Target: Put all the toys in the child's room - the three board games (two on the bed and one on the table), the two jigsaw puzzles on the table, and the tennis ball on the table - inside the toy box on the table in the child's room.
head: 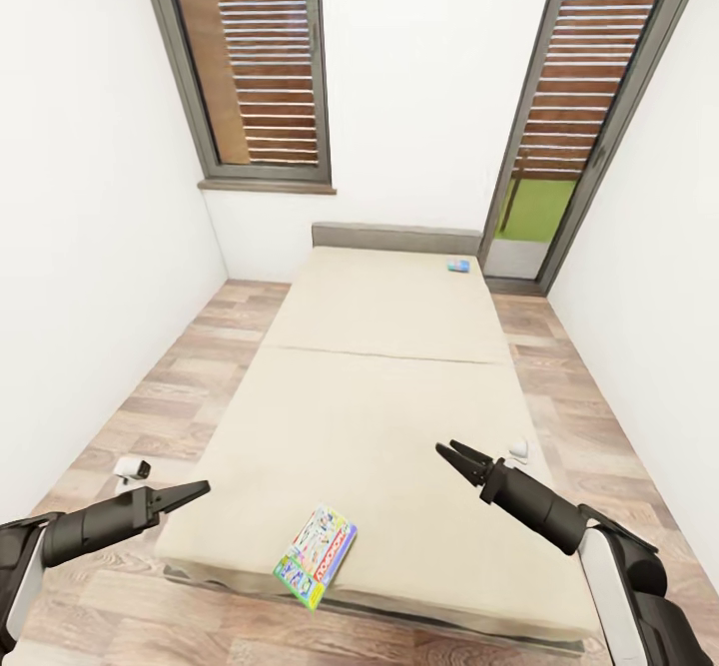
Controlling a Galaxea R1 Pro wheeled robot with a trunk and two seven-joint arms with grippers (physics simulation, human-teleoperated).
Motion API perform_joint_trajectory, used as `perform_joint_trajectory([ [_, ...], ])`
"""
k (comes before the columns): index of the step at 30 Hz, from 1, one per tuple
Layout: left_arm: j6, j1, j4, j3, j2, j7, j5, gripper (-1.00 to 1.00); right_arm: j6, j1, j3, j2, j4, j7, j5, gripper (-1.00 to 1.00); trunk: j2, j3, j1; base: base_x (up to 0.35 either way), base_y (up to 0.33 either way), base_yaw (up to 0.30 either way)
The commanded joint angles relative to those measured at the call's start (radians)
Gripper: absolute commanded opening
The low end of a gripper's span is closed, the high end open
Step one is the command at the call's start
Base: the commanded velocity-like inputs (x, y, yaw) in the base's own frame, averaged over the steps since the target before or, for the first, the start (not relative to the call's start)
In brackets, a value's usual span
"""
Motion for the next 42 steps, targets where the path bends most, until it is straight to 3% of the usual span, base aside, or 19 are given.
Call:
perform_joint_trajectory([
  [1,0.011,-0.001,0.000,0.000,0.000,-0.004,-0.001,1.00,0.006,-0.001,0.000,0.000,0.000,-0.001,-0.004,1.00,-0.002,0.000,0.001,0.000,0.000,0.000],
  [42,0.009,-0.001,0.001,-0.002,-0.001,-0.003,-0.004,1.00,0.008,-0.001,-0.010,-0.006,-0.006,-0.002,-0.017,1.00,-0.002,0.067,0.001,0.000,0.000,0.000],
])
